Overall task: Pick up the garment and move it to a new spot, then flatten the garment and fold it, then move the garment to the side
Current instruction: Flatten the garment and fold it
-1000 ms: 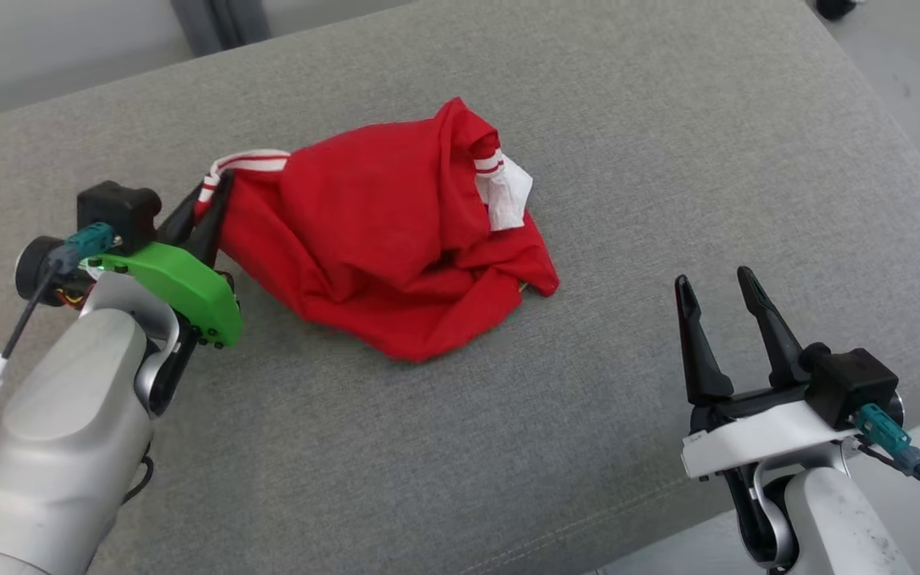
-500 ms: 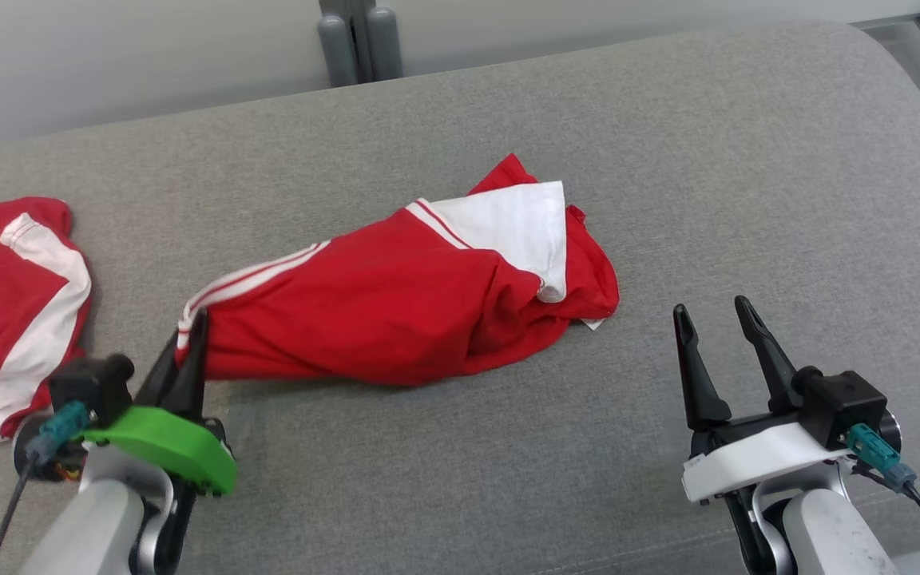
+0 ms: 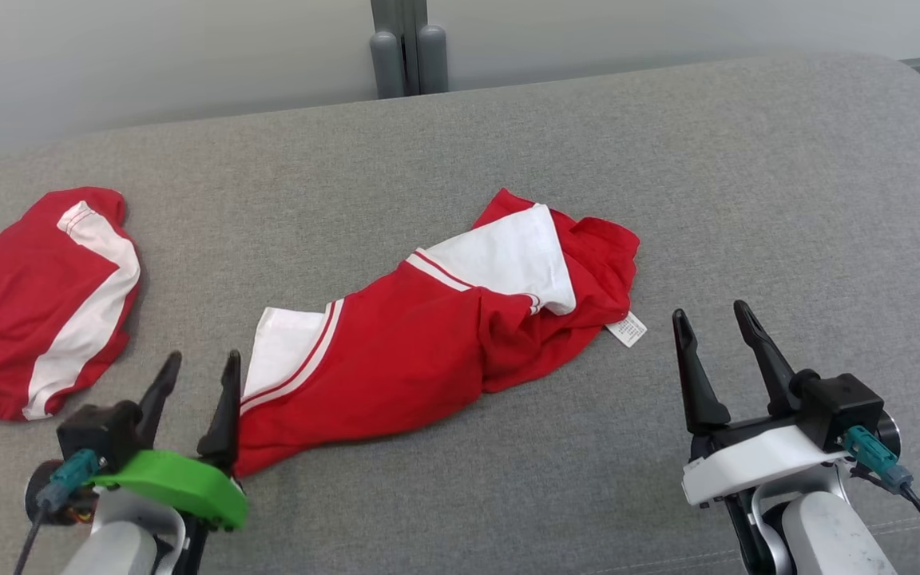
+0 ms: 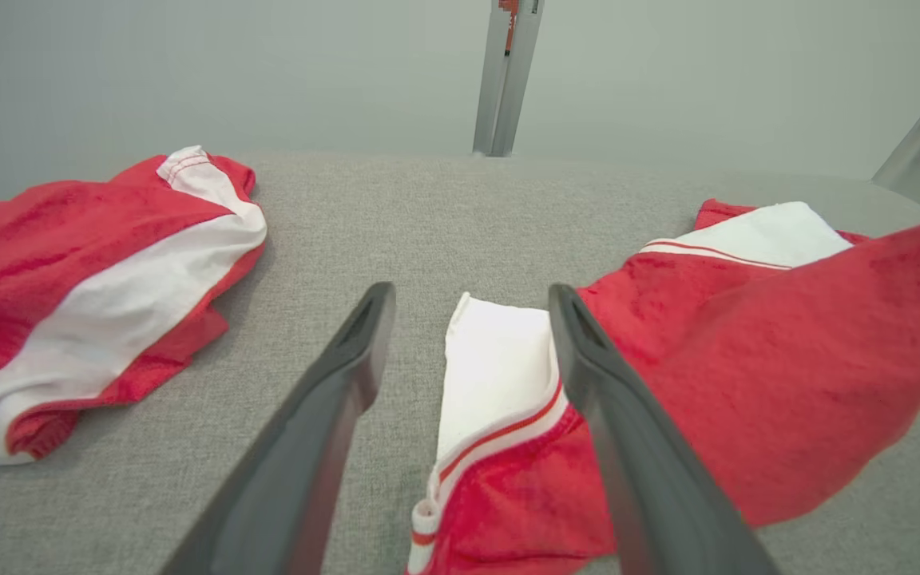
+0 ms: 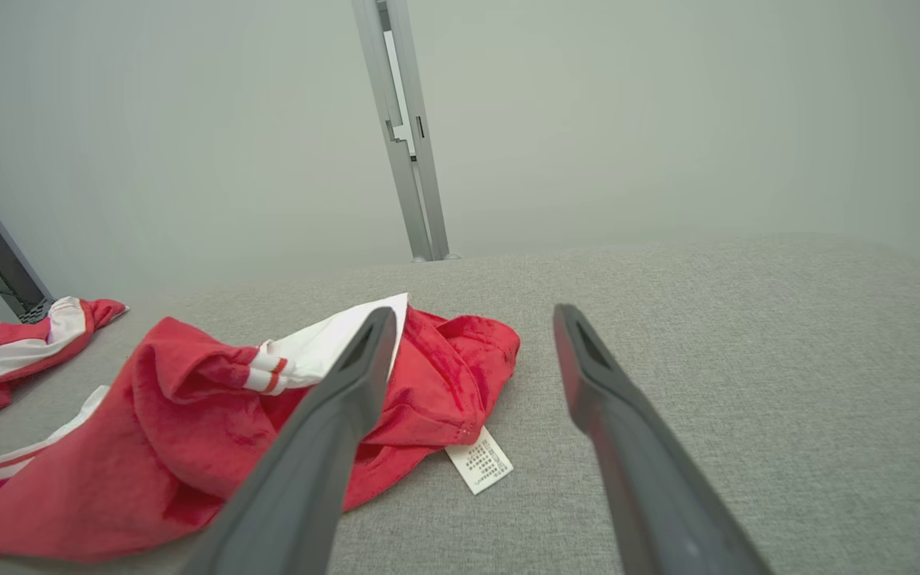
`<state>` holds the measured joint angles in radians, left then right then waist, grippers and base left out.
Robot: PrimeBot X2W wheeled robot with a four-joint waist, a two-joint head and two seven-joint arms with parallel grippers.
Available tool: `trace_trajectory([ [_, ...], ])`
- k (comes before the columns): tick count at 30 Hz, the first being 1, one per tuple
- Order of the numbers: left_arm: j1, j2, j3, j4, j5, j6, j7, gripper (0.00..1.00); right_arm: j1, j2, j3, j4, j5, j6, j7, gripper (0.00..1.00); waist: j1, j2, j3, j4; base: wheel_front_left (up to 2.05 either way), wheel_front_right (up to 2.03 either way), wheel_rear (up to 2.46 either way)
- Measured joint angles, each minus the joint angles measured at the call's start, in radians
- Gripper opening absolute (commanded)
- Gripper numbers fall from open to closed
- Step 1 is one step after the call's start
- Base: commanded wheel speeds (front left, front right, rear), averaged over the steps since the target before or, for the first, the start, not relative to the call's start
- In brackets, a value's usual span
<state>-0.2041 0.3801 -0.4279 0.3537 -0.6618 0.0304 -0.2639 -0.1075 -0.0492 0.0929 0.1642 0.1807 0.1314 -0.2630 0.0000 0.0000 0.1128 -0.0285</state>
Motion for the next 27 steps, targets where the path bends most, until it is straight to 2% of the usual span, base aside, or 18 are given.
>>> trace_trajectory([
  [3,-0.045,0.005,0.033,-0.024,0.032,-0.002,0.000,1.00,-0.002,0.000,0.007,-0.001,0.000,0.000,0.000,1.00,0.0000,0.0000,0.006,-0.005,0.00,0.00,0.00],
  [6,-0.120,0.013,0.039,-0.031,0.058,-0.022,0.000,1.00,-0.009,0.000,0.012,-0.001,0.000,0.000,0.000,1.00,0.0000,0.0000,0.015,-0.018,0.00,0.00,0.00],
  [13,-0.357,0.015,-0.005,0.000,0.112,-0.076,0.049,1.00,-0.032,0.000,0.017,-0.010,0.004,0.000,0.000,1.00,0.0000,0.0000,0.048,-0.072,0.00,0.00,0.00],
  [20,-0.511,0.004,-0.095,0.137,0.147,-0.137,0.118,1.00,-0.046,-0.001,0.024,-0.018,0.021,0.000,0.000,1.00,0.0000,0.0000,0.090,-0.145,0.00,0.00,0.00],
  [27,-0.560,-0.003,-0.190,0.308,0.155,-0.155,0.162,1.00,-0.059,-0.001,0.026,-0.023,0.029,0.000,0.000,1.00,0.0000,0.0000,0.132,-0.207,0.00,0.00,0.00],
])
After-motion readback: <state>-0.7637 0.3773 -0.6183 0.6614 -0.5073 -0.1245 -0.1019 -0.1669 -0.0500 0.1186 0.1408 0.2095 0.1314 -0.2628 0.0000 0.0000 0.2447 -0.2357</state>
